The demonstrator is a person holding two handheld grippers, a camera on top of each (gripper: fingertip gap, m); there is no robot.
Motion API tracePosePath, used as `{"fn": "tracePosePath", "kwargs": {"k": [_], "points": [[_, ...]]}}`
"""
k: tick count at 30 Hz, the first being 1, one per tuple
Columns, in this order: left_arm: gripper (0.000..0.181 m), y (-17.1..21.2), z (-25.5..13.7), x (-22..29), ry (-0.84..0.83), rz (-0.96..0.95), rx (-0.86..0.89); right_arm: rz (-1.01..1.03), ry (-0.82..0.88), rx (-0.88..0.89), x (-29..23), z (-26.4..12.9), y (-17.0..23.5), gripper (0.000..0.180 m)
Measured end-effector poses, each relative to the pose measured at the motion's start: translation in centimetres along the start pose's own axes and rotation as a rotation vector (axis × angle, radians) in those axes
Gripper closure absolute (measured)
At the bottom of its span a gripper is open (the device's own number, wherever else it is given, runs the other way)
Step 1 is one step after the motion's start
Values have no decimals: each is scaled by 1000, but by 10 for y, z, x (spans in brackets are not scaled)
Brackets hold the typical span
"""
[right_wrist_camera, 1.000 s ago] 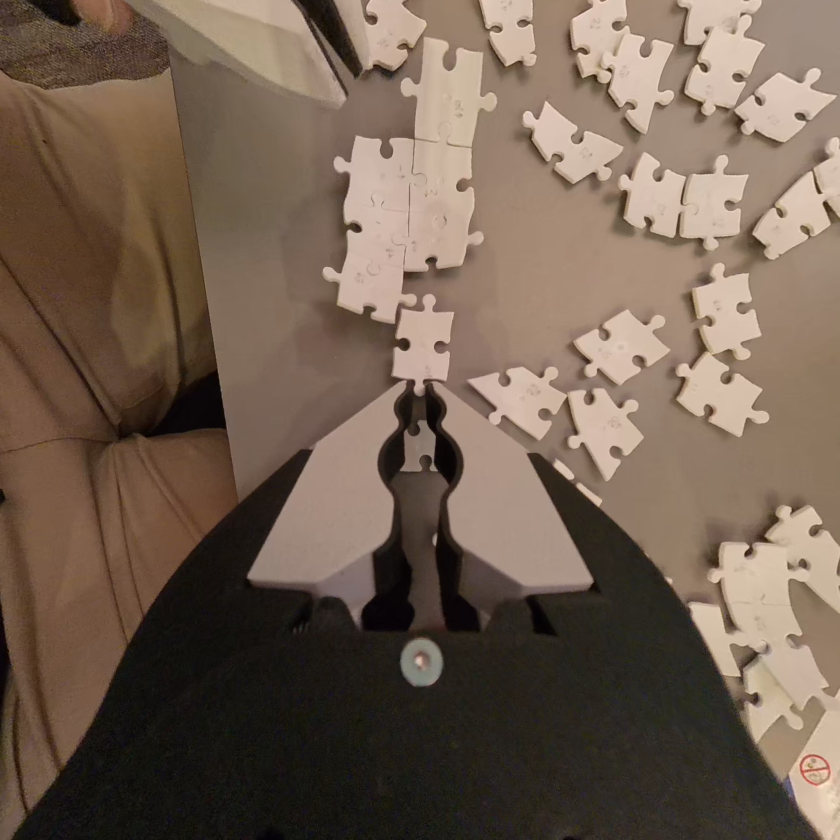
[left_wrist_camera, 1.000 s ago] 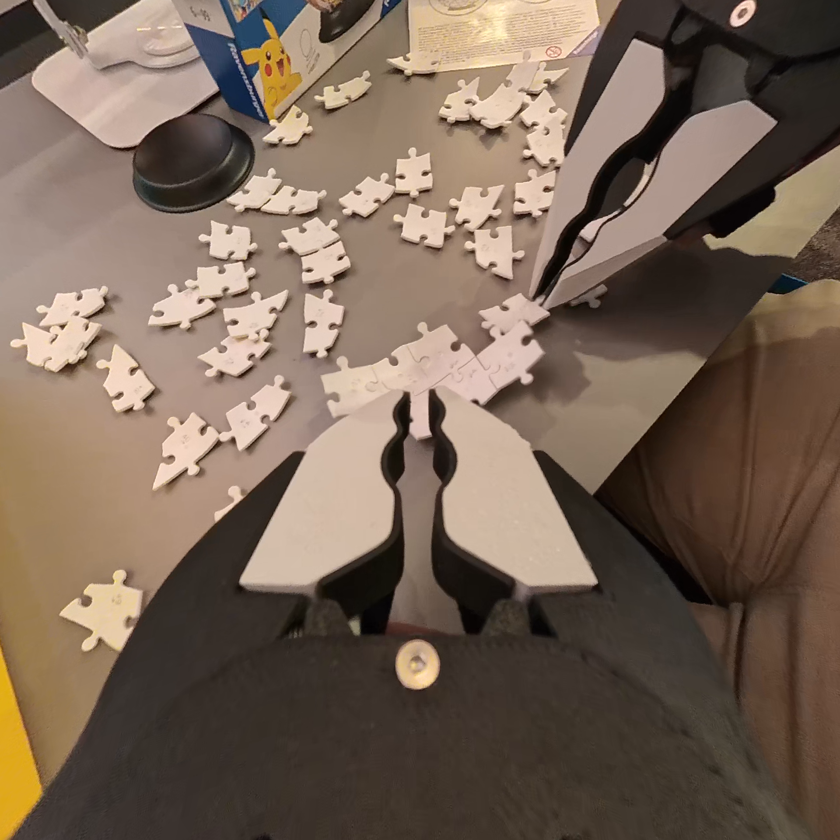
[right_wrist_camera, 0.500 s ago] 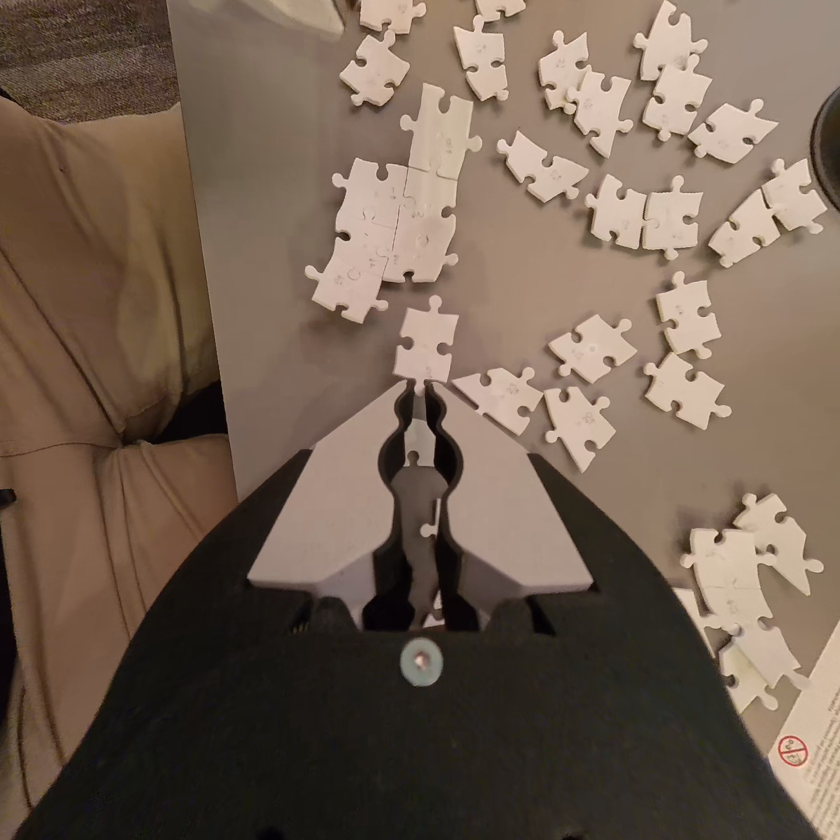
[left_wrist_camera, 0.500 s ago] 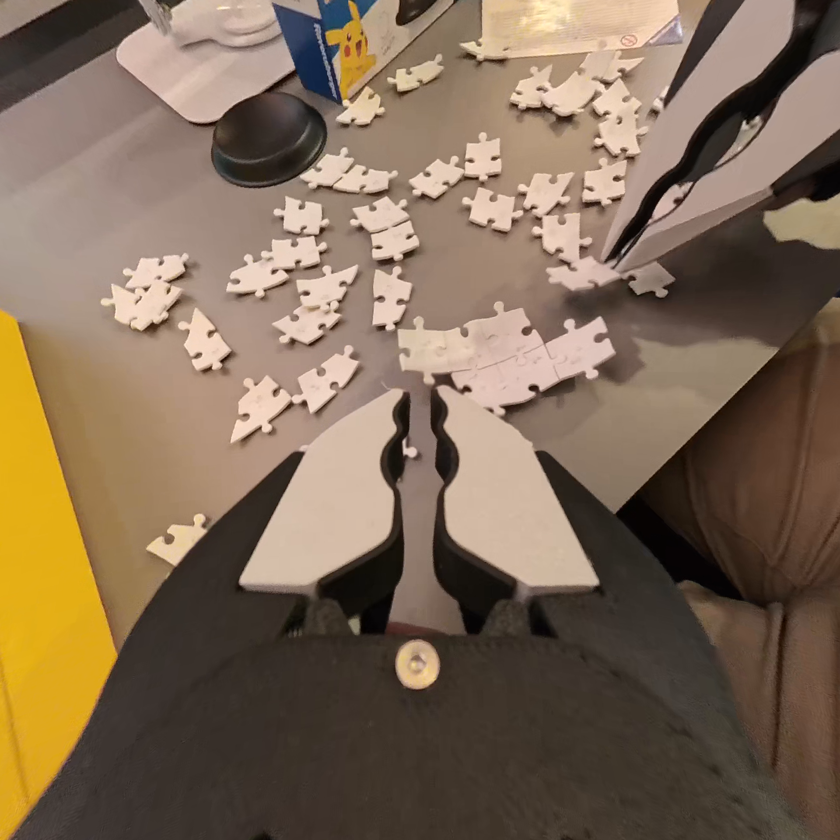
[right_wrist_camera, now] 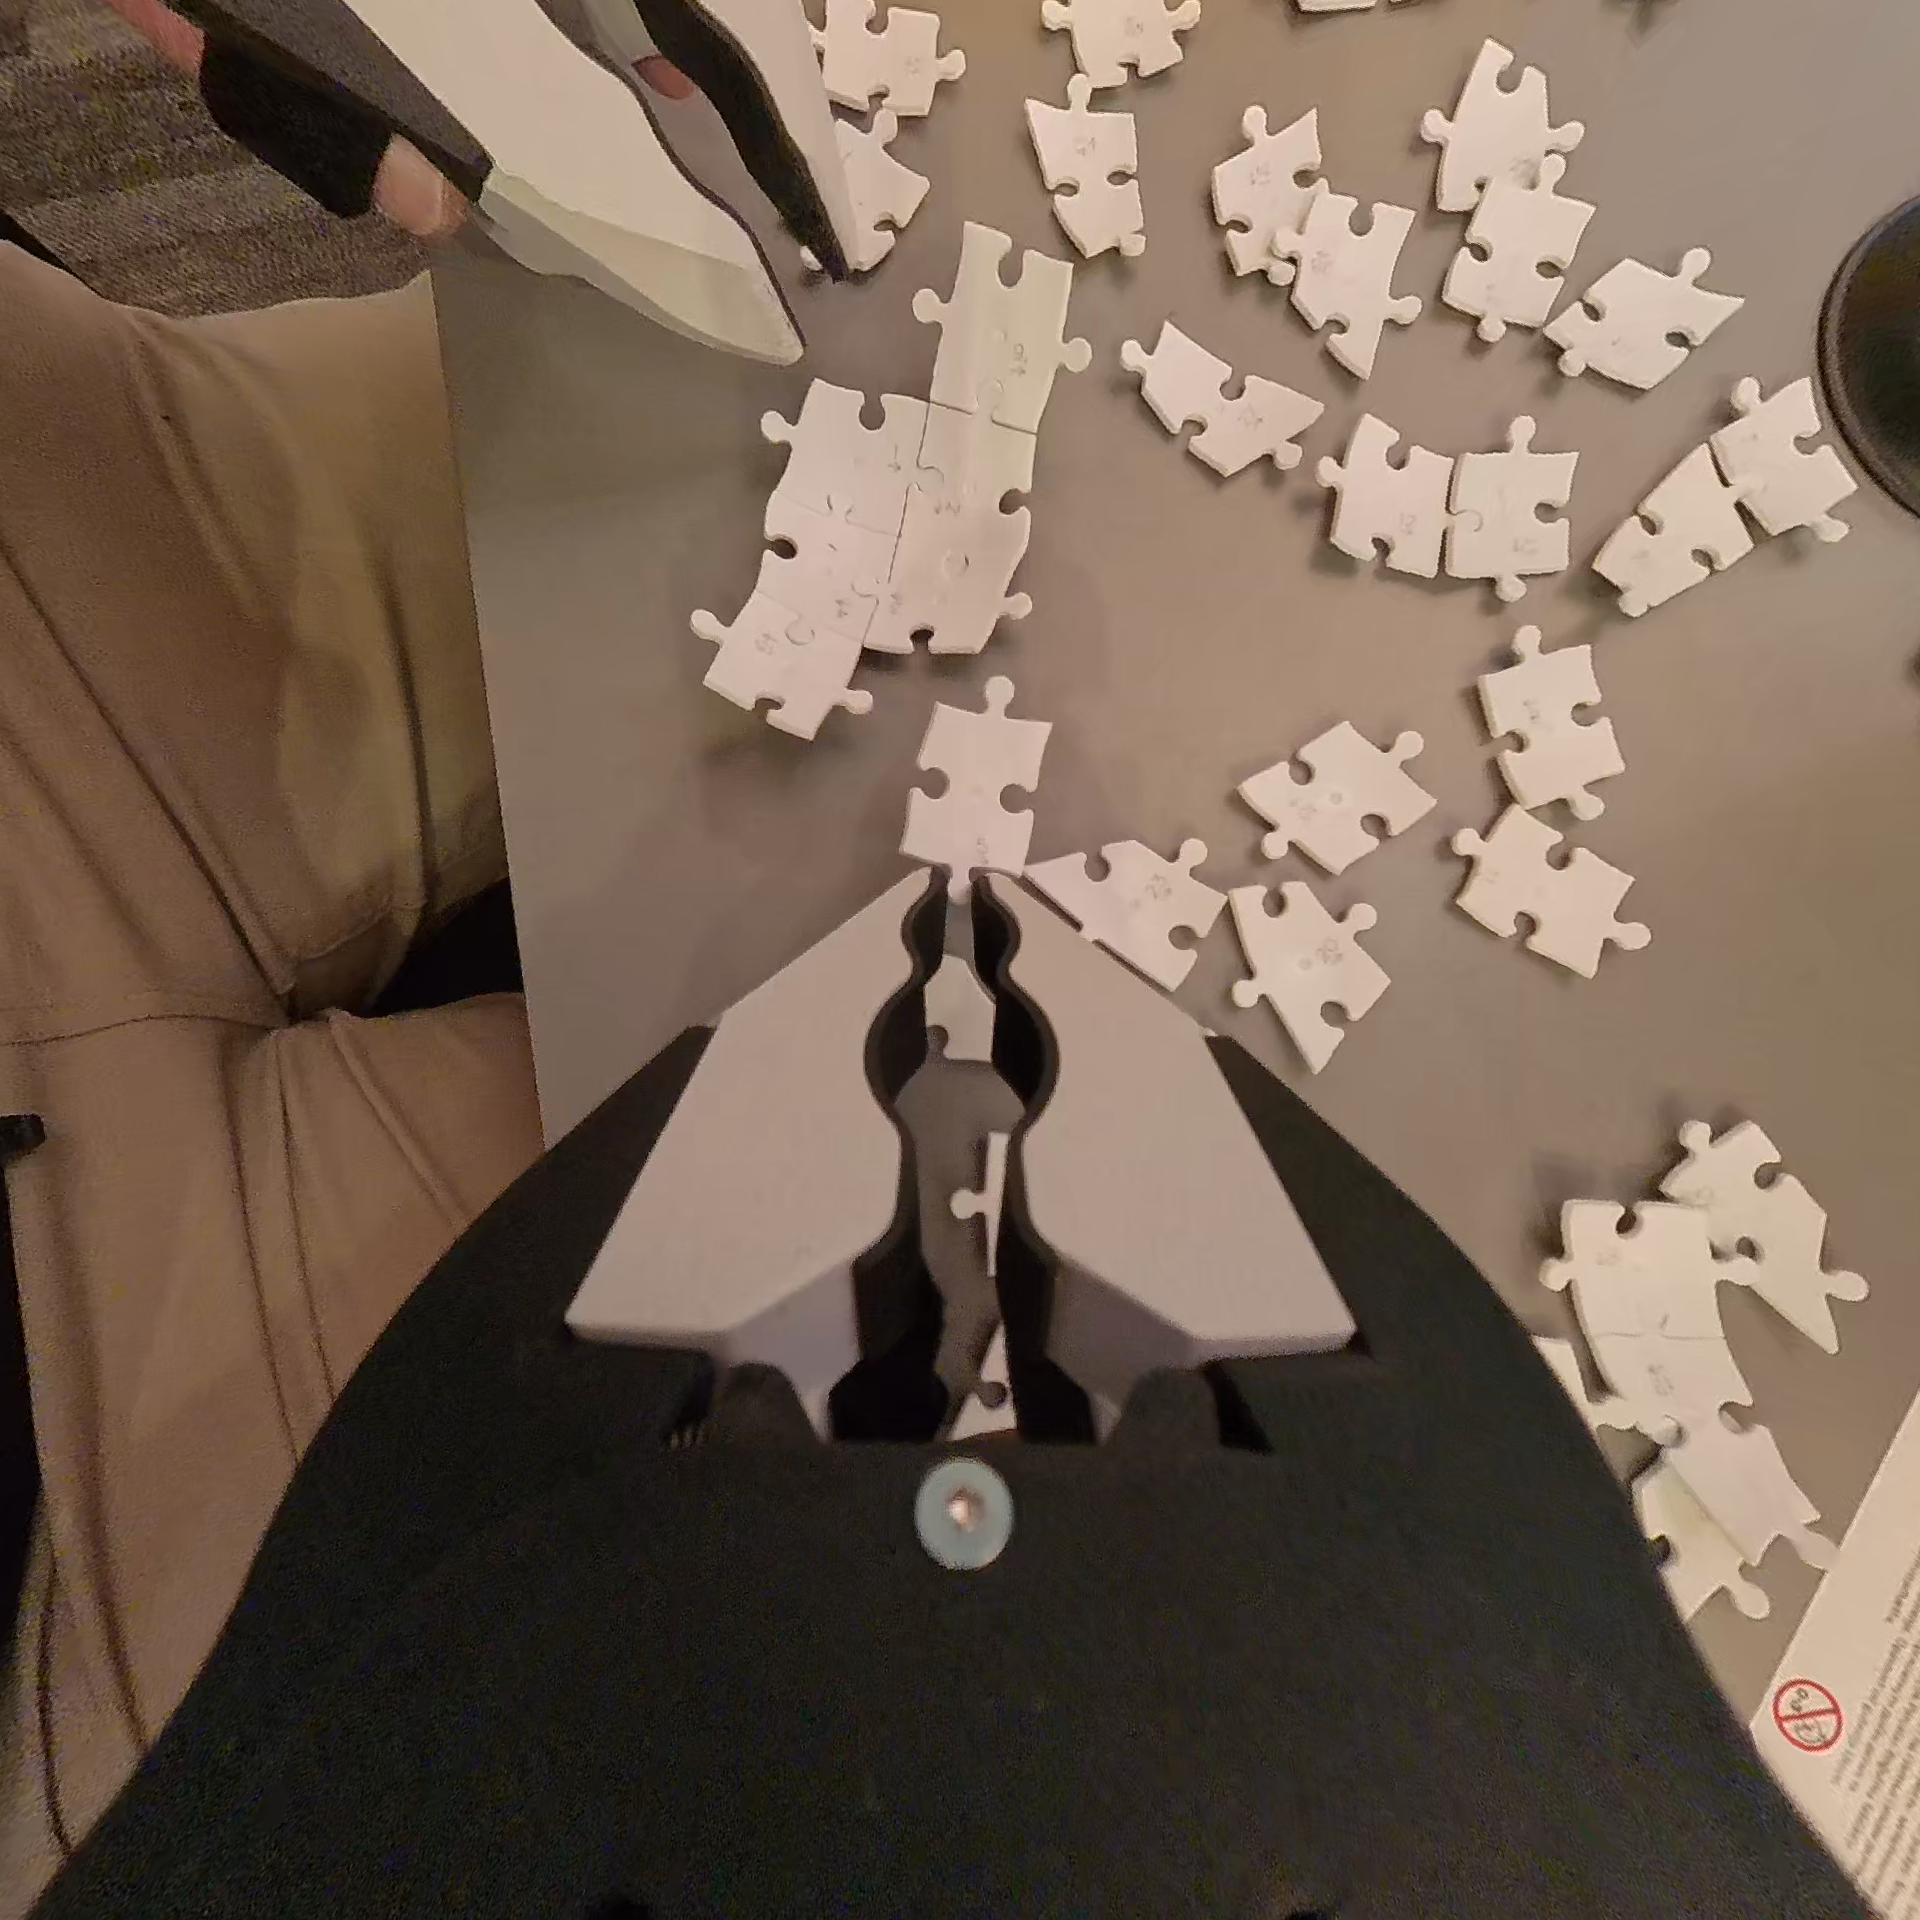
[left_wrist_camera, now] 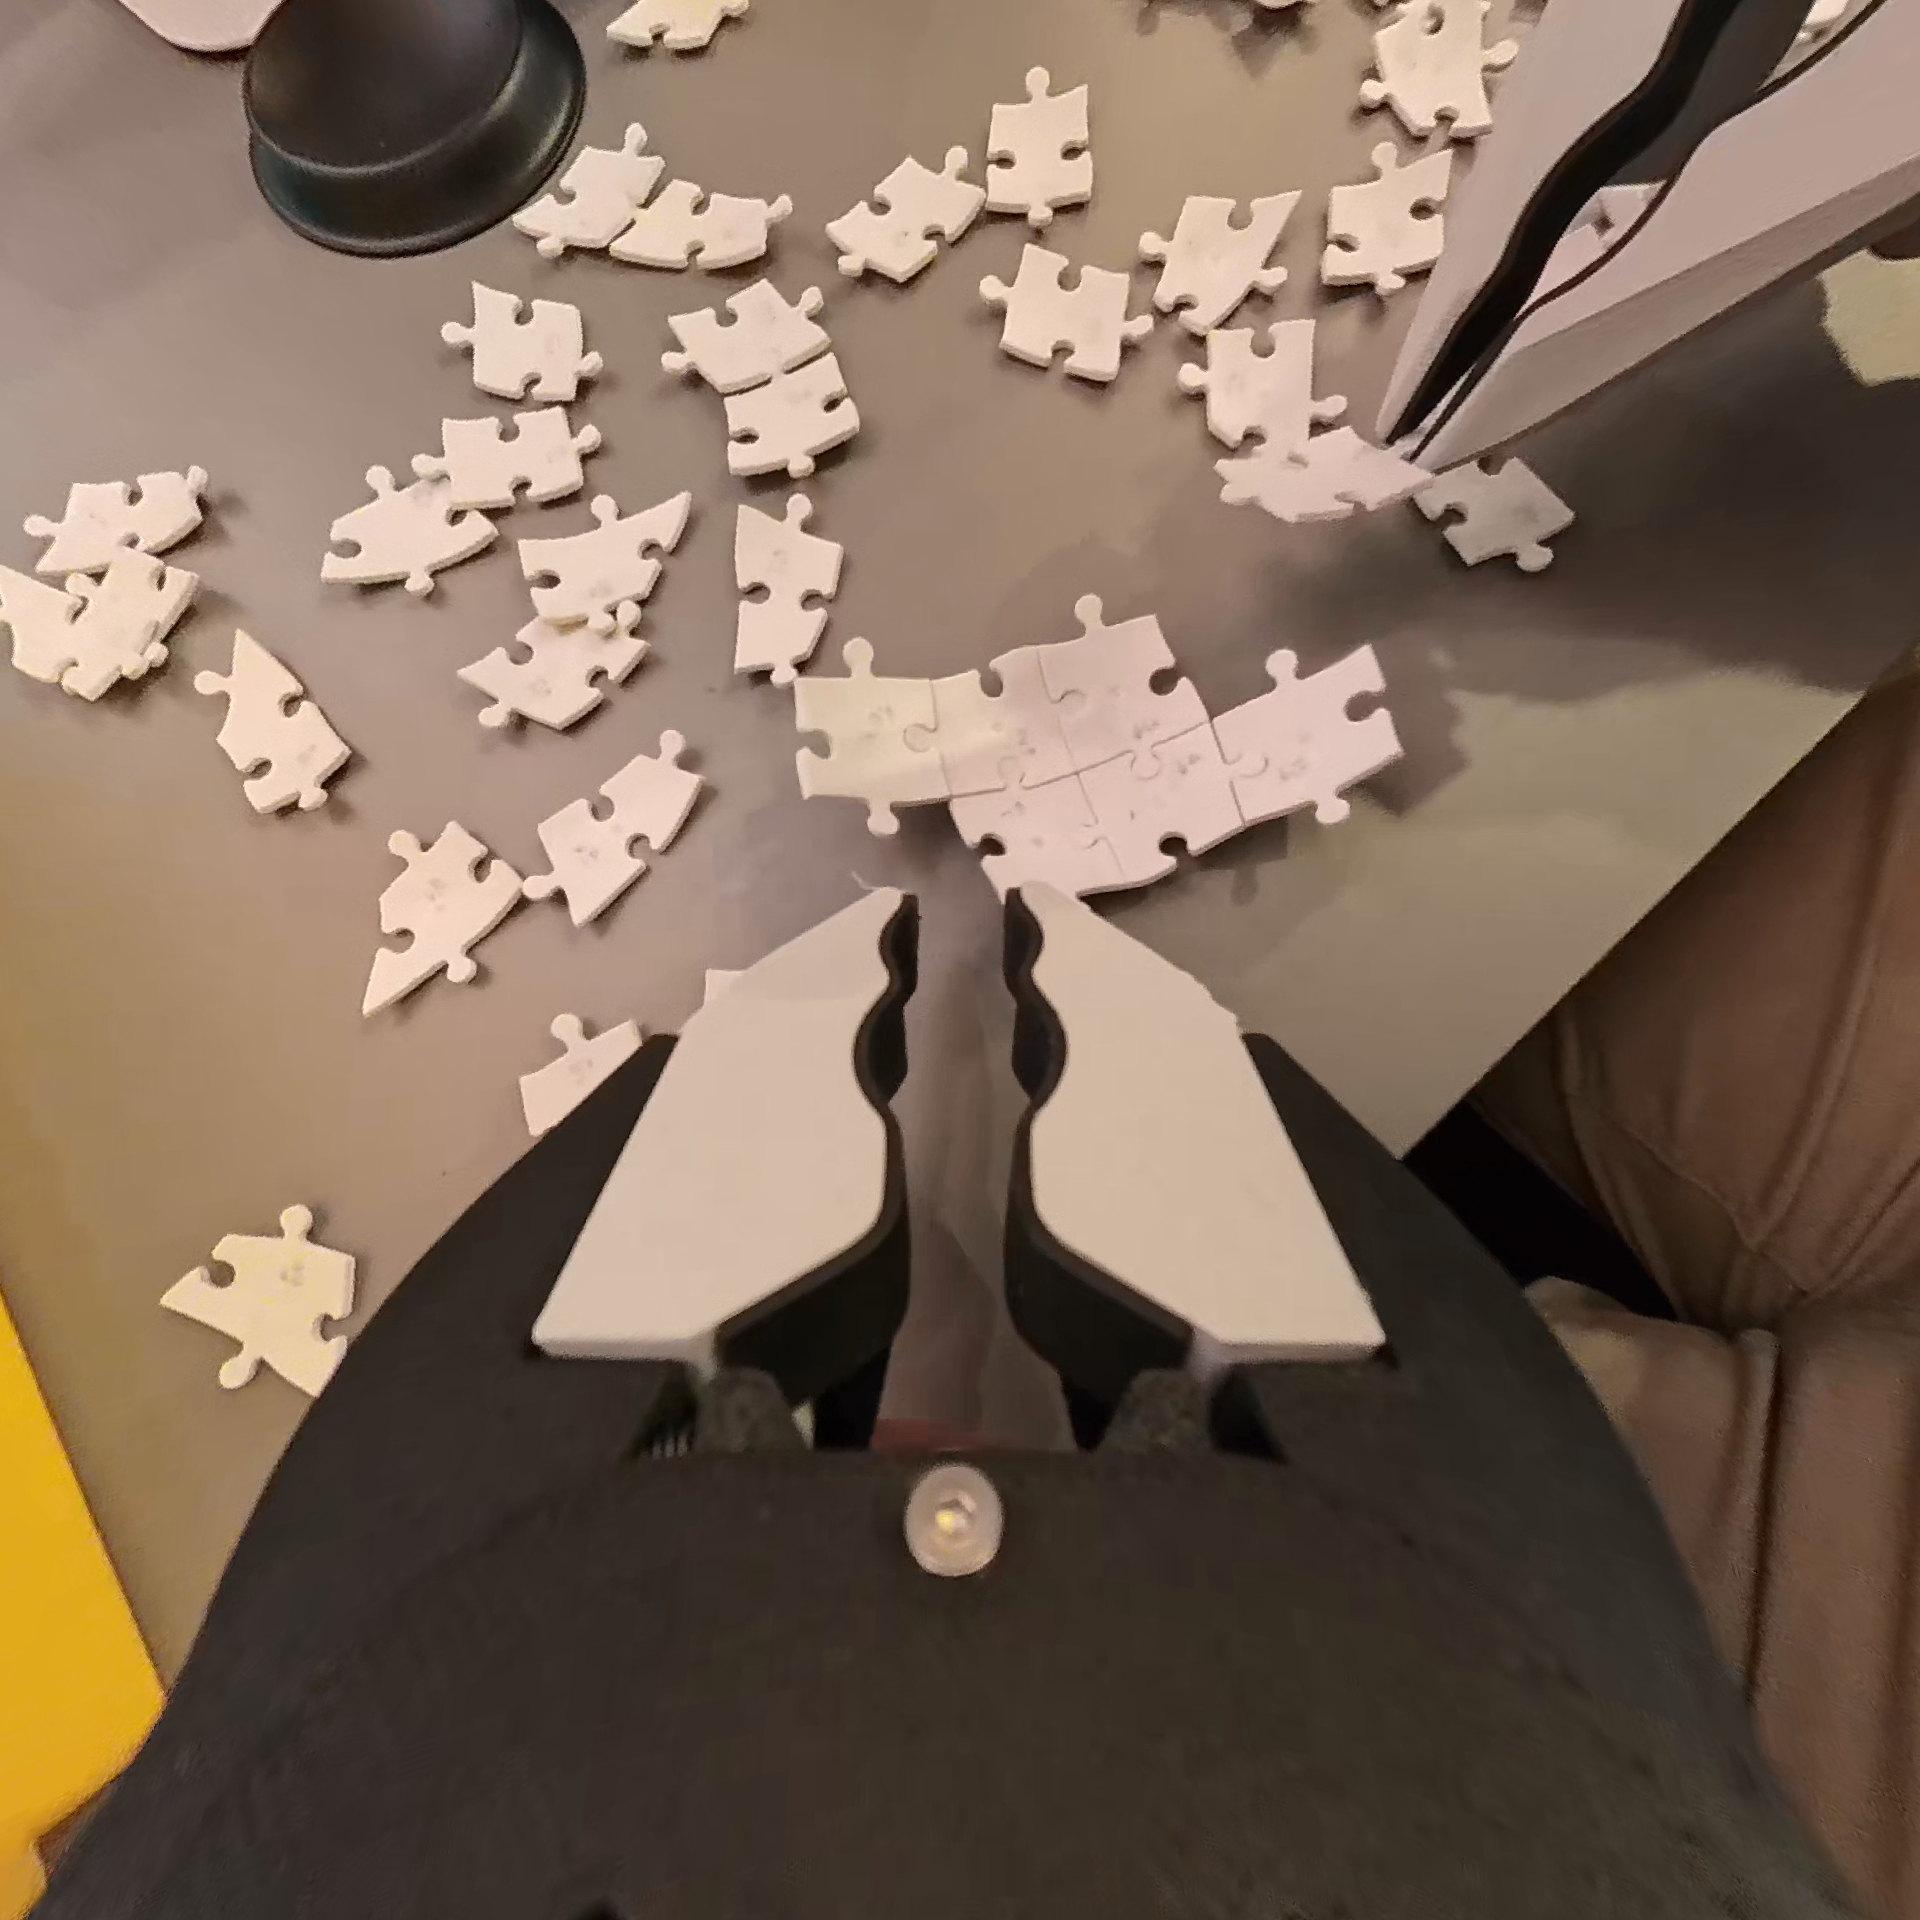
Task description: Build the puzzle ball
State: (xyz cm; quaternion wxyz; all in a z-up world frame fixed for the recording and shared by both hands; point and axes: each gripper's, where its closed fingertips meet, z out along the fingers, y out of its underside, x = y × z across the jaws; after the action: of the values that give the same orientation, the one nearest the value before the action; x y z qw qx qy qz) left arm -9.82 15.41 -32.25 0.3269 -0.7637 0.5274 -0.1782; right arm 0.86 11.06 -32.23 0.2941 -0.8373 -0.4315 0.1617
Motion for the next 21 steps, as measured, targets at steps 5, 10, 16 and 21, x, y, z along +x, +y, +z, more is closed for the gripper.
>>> {"fn": "tracePosePath", "kwargs": {"k": [5,10,16,21], "points": [[164,-1,2,0,4,-17,4,4,3,-3,2,-1,3,176],[164,-3,4,-1,-7,-15,6,1,2,-2,2,0,3,176],[164,-5,1,-7,-30,-11,16,0,3,5,3,-1,2,177],[161,-7,-2,-8,-35,-30,16,-8,1,9,1,0,0,177]]}}
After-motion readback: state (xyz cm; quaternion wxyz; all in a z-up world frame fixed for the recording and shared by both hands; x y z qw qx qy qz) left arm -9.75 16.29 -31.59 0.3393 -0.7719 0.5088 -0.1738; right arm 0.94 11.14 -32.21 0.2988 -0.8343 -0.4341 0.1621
